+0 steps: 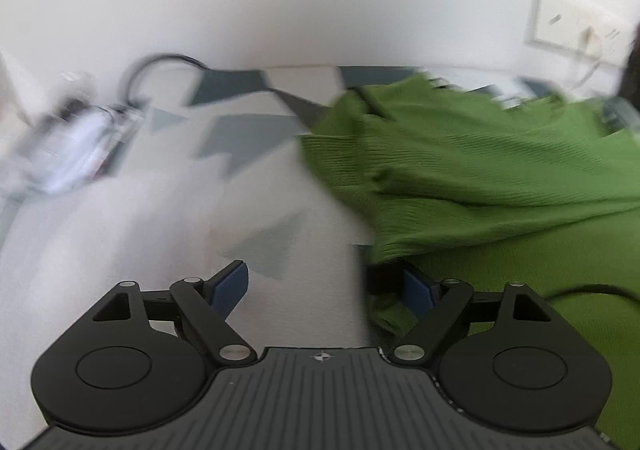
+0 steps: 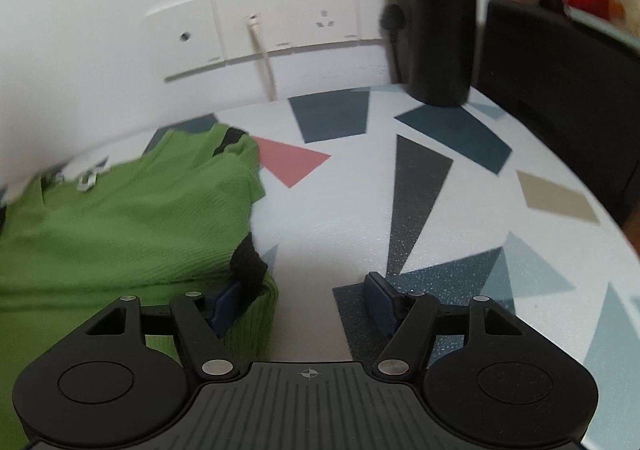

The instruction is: Fold clothes

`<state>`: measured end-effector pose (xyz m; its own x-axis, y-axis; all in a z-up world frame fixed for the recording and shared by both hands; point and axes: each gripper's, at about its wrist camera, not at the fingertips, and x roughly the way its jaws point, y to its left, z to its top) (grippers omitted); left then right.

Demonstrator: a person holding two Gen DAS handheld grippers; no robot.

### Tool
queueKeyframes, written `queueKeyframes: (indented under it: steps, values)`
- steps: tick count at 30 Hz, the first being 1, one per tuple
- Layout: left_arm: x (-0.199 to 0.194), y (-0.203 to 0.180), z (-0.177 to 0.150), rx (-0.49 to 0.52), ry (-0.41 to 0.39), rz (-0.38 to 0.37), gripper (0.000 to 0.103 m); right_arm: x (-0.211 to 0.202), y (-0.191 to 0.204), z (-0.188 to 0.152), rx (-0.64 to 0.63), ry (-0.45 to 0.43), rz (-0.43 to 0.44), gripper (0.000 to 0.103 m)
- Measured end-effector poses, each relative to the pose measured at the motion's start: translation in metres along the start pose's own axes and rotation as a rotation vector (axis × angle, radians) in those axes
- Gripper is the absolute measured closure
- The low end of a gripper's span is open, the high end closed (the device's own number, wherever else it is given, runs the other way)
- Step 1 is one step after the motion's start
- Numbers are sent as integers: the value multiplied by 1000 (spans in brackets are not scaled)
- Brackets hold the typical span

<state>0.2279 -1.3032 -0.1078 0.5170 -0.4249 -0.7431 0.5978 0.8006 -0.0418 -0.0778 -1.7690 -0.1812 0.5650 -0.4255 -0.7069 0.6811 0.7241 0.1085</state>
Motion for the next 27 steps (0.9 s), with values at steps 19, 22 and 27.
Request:
queueKeyframes:
  steps: [19, 22, 27]
  values:
    - [27, 16, 54, -408, 29, -140, 85, -26, 55, 8, -379, -115, 60, 38]
    - [26, 15, 54, -411, 19, -147, 94, -17, 61, 2, -460, -98, 73, 42]
    - [21, 17, 55, -427, 7, -164, 97, -9, 60, 3, -463, -76, 80, 74]
